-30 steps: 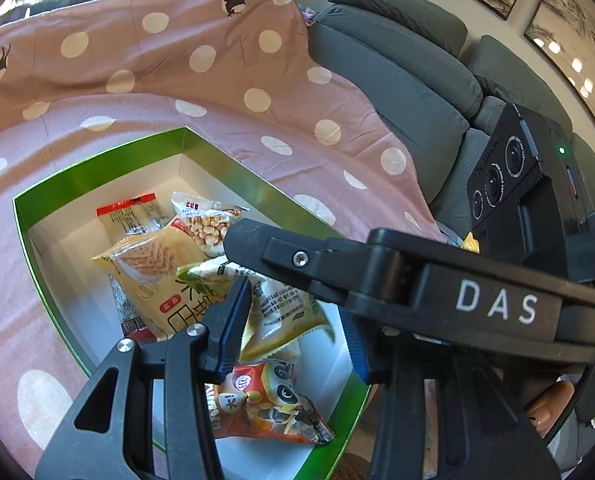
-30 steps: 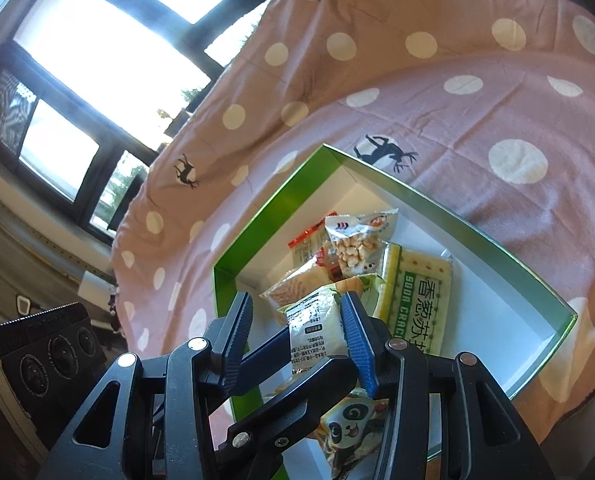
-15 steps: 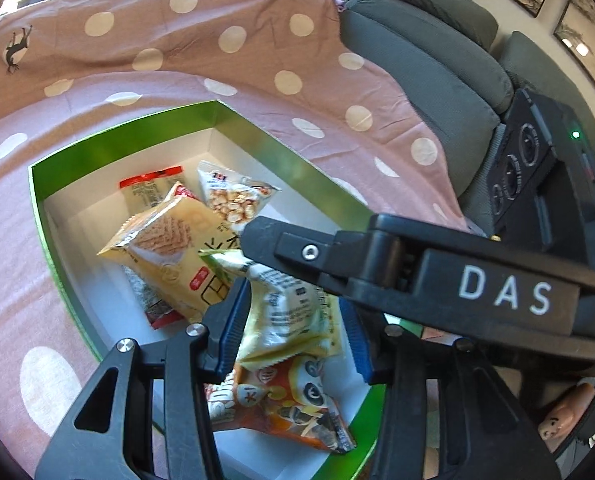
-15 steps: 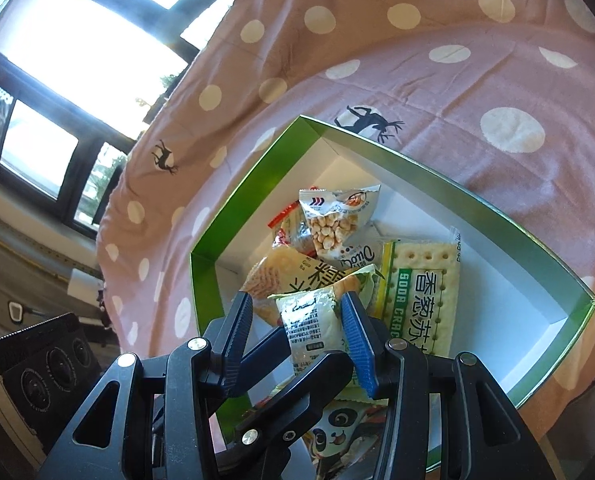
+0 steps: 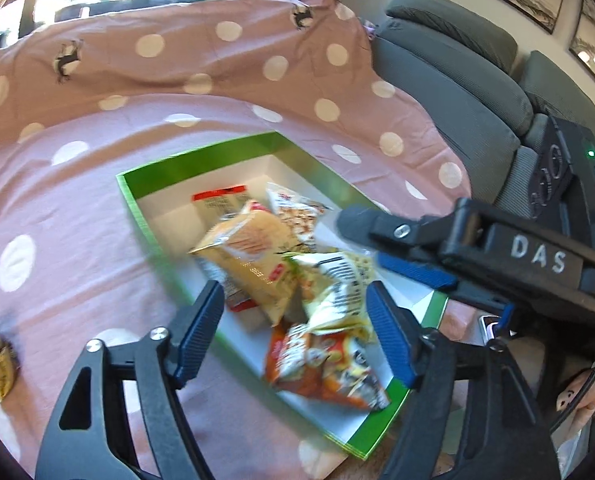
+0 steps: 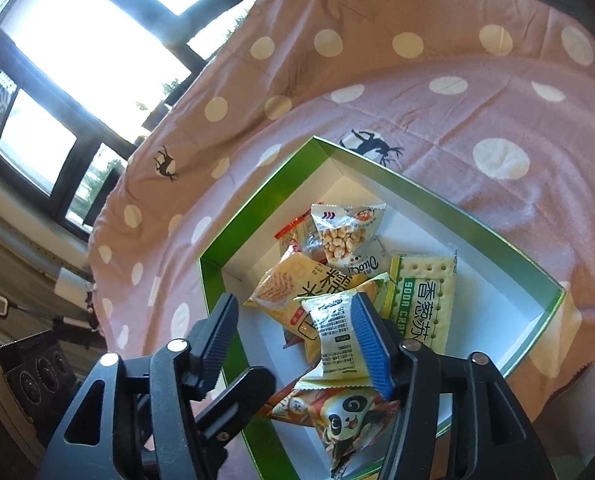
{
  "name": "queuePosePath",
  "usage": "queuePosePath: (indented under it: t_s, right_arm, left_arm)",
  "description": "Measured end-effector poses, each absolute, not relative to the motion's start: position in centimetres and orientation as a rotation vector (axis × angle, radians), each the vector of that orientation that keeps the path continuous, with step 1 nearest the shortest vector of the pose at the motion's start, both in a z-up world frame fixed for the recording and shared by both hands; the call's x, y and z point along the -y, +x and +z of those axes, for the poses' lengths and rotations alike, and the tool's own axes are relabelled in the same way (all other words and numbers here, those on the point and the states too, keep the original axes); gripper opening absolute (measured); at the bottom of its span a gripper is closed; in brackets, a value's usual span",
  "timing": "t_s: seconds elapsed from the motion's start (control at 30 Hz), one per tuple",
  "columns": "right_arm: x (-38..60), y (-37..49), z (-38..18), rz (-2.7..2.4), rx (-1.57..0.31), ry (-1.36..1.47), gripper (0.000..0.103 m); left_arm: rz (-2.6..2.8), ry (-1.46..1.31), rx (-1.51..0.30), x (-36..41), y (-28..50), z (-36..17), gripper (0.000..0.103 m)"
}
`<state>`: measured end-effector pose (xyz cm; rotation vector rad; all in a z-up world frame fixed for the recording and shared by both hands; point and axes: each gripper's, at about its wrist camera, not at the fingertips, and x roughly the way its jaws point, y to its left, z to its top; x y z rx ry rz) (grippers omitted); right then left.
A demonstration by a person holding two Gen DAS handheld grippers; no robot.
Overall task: Organize snacks
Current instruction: 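Move the open right gripper back to the crumpled yellow-gold packet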
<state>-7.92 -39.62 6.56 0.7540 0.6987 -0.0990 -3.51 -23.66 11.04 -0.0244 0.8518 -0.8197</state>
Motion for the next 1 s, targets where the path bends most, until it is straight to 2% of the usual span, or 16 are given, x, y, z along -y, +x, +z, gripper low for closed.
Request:
queuePosePath:
  t_s: [0.1,0.17,0.3,0.77,1.0]
  right_arm:
    - [38.7,-8.3,7.4,-0.113,-0.680,0.716,0.079]
    - [38.0,-8.5,8.0,-0.111,-0.668,0.678,0.082]
    - [36.7,-8.6,9.0,-0.127,-0.657,0.617,0.086]
    - [29.4,-6.0,10.2,-0.099,-0.695,0.396,0.087]
    - [24.5,-4.6,9.8,-0.058,-0.724,0.287,0.087]
  left_arm:
    - [-0.796,-0.040,-0.829,21.6,-3.9,11.6,0.082]
    - [-0.756,-0.061,-0.818,19.9,-4.0,12.0,0.092]
    - [-0.645,-0.091,-0.776,16.0,-4.2,12.8,0.099]
    - [-0.239,-0.114,-0.827,2.0,-3.0,10.2,0.100]
    - [-0.227,-0.269,-0.882,-1.7,-1.6,7.2,0.100]
